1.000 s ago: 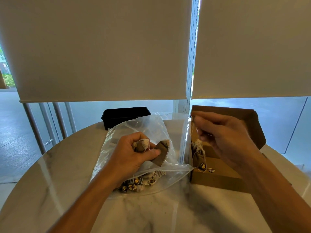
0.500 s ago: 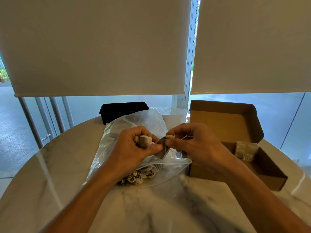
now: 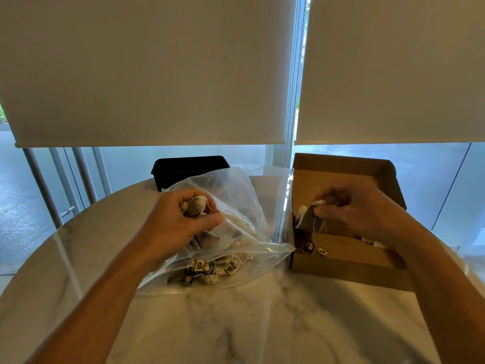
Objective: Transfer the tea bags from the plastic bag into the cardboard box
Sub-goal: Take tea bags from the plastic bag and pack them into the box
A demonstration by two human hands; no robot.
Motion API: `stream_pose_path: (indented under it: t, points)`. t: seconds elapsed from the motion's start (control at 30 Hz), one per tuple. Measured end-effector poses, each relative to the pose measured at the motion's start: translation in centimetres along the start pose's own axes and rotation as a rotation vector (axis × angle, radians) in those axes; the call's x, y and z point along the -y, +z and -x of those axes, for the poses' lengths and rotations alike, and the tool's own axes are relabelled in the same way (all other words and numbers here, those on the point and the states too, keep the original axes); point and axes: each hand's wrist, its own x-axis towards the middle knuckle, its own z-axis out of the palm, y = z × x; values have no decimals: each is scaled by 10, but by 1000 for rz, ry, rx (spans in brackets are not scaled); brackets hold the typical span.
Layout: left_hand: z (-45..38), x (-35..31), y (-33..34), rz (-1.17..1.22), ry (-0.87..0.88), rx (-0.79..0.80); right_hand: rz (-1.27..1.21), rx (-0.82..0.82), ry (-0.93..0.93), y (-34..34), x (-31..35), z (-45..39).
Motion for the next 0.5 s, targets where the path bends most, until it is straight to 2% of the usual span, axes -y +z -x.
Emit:
stream_pose_path:
  t: [0.13,0.5]
  points:
    - [-1,2,-7,-34,-6,-3,111,134,31,12,-10,-5]
    - [-3,18,-16,-134,-218,24,64,141,66,27,-26,-11]
